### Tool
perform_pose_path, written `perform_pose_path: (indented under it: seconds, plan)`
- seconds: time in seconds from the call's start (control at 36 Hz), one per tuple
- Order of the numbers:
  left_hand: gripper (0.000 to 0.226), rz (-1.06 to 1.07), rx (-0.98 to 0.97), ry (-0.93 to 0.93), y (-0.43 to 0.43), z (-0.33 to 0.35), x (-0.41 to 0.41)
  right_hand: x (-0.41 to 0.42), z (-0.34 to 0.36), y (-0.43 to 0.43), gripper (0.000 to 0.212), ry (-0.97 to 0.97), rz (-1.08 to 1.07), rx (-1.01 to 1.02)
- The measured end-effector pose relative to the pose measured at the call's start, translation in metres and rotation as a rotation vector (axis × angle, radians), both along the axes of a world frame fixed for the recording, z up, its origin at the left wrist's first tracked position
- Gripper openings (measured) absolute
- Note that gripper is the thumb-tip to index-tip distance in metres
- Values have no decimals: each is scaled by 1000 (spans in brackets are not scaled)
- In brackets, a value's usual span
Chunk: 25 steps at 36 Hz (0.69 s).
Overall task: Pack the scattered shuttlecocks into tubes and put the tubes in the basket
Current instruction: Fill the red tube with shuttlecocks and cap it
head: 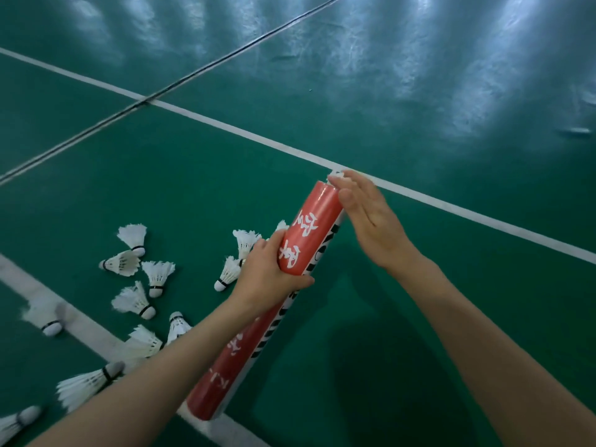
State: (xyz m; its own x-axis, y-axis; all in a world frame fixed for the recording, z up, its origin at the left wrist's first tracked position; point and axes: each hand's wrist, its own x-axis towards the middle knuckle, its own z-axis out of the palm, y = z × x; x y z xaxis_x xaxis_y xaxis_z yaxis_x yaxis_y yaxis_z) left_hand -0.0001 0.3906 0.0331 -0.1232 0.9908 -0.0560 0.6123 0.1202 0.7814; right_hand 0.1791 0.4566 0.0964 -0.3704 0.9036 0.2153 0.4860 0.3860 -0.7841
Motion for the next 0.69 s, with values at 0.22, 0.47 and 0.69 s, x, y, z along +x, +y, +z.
perform_pose_path:
  seconds: [0.22, 0.47, 0.69]
  plan:
    - [90, 16, -175, 95, -21, -34, -20, -18, -53, -16, 50, 126, 105, -415]
    - [85, 56, -414, 147, -41, -74, -31, -37, -131, 22, 40, -52, -82, -547]
    - [90, 123, -517, 159, -52, -92, -48, -45, -182, 52, 69, -515, 37, -406]
